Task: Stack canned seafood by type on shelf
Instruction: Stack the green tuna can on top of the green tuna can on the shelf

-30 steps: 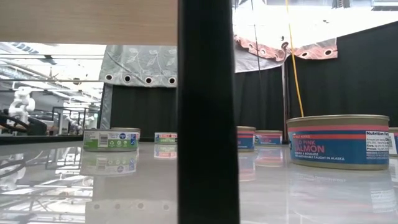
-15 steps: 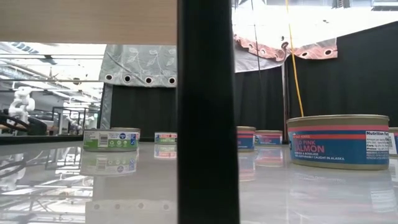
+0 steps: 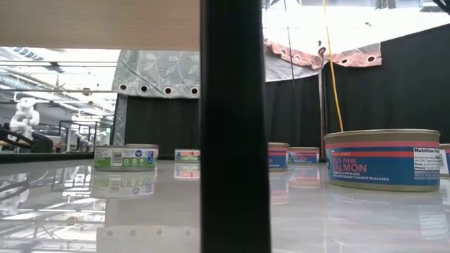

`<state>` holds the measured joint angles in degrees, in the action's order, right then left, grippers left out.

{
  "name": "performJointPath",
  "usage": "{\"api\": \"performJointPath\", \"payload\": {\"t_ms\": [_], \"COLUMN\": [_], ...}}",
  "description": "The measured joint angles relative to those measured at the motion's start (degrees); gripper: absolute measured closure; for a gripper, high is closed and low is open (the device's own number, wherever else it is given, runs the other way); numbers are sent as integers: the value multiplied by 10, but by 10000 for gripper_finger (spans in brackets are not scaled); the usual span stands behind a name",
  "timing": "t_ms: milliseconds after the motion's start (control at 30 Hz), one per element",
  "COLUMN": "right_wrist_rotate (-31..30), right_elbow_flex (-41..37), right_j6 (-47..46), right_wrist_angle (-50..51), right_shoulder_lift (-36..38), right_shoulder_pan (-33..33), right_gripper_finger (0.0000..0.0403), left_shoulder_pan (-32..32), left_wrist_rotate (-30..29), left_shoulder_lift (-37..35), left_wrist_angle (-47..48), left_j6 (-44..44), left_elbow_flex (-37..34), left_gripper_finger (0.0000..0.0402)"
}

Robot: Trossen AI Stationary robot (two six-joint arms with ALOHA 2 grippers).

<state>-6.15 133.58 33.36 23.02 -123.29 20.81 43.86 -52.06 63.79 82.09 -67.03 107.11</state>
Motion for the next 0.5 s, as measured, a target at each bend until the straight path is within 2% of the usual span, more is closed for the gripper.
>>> {"api": "performJointPath", "payload": {"t_ms": [100,233,500], "right_wrist_rotate": [-10,-45,-43], "right_elbow_flex": [0,0,0], "right_j6": [1,65,82], "right_wrist_angle": [-2,7,6], "right_shoulder_lift": [-28,-65,-90], "right_shoulder_pan": [0,-2,1], "right_gripper_finger": [268,268,268], "left_shoulder_pan": [0,0,0], "left_wrist_rotate": [-16,-21,-22], "left_shoulder_lift": [-9,-13,-13], "left_wrist_angle": [-6,-1,-4], "left_j6": [19,20,34], "left_elbow_flex": [0,0,0], "left_gripper_finger": [397,397,397]}}
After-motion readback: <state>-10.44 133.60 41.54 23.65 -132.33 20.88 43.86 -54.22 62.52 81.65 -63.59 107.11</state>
